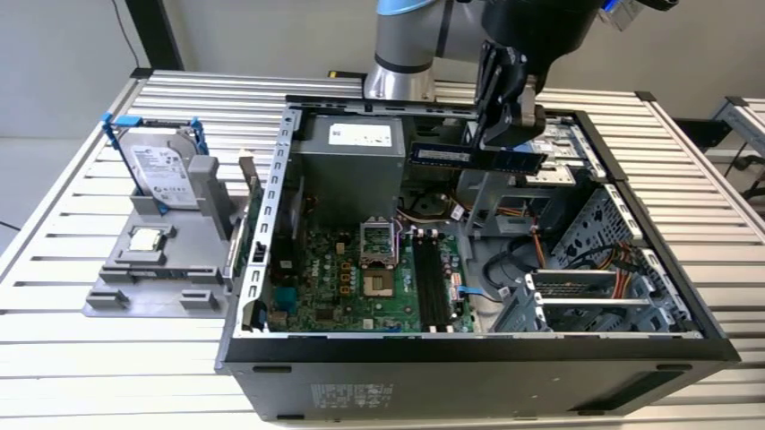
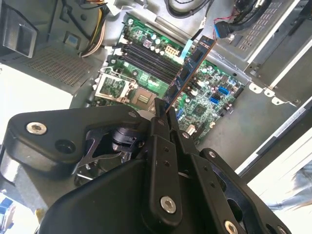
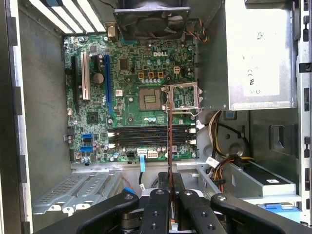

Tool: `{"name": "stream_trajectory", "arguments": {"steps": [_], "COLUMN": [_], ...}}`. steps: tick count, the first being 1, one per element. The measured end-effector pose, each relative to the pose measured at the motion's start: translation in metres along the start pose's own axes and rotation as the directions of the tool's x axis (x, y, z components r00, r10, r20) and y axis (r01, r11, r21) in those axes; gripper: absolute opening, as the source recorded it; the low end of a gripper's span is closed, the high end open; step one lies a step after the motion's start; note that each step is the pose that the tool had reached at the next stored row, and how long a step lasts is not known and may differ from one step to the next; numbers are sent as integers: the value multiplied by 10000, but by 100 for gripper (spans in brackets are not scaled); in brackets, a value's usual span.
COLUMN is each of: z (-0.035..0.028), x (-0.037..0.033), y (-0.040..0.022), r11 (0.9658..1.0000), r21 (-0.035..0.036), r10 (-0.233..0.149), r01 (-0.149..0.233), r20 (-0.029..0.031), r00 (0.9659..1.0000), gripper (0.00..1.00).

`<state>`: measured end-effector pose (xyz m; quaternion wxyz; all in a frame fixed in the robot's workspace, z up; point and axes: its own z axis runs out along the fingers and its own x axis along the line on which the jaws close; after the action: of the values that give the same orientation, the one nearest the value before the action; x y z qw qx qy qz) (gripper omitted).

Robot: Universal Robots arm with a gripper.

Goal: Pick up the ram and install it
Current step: 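Insert the ram into the slot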

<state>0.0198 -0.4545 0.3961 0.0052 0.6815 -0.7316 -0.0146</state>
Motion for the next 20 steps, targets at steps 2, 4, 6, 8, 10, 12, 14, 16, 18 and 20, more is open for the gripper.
{"name": "stream_trajectory", "arguments": {"steps": [2,4,6,8,10,12,14,16,18,20], "z": [0,0,0,0,0,0,0,0,0,0], "x": [0,-1,-1,-1,-1,0,-1,0,0,0], "y": [0,0,0,0,0,0,0,0,0,0], "r11": [10000,9999,9994,9981,9956,9922,9878,9825,9766,9700], "r21": [0,1,4,7,10,13,15,18,19,21], "r10": [2,112,348,623,942,1249,1560,1861,2152,2429], "r01": [-2,-112,-348,-623,-942,-1249,-1560,-1861,-2152,-2429], "r20": [0,3,10,18,27,36,46,55,64,72], "r00": [10000,9999,9994,9981,9956,9922,9877,9825,9765,9700], "gripper": [0,0,0,0,0,0,0,0,0,0]}}
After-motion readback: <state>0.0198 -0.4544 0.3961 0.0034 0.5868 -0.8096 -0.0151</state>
